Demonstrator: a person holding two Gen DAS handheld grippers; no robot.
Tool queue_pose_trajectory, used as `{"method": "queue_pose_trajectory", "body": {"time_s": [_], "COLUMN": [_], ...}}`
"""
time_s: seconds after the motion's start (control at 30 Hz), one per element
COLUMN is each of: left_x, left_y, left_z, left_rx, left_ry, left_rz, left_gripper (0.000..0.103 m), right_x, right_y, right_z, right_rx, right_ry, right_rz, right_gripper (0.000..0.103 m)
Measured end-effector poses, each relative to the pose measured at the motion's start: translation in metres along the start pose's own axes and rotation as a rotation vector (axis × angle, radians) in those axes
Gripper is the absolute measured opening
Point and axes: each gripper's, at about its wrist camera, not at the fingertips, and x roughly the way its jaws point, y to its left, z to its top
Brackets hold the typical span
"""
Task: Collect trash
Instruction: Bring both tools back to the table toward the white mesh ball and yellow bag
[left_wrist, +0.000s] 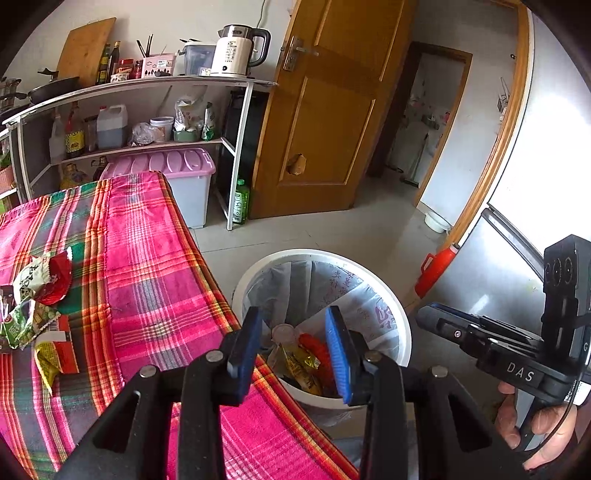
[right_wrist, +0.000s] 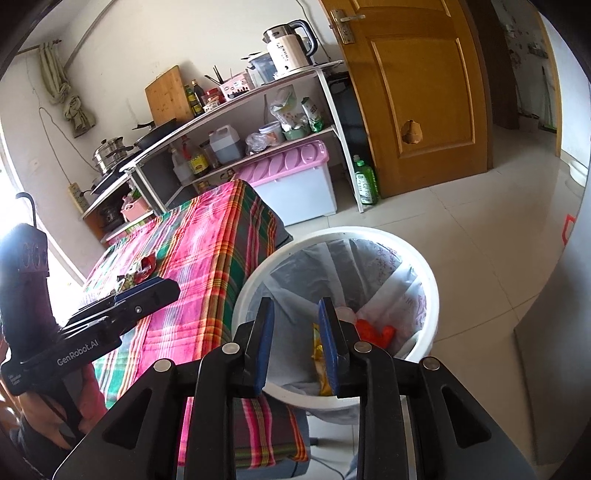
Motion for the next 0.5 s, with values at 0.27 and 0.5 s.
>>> {"method": "queue_pose_trajectory", "body": {"time_s": [0.27,0.5], "left_x": [-0.033,-0.06], "left_y": [0.018,0.04], "left_z": [-0.008,-0.02], "left_rx": [-0.024,-0.052], "left_ry": [-0.049,-0.076], "left_rz": [0.03,0.069], "left_gripper": [0.037,0.037], "right_x": [-0.007,-0.006], "right_y": [0.038,0.069], "right_z": [0.001,-0.004], "right_rx": [-0.08,-0.137], "right_ry": [-0.012,-0.006], "right_rz": [0.02,0.05], "right_gripper": [0.025,0.033]}}
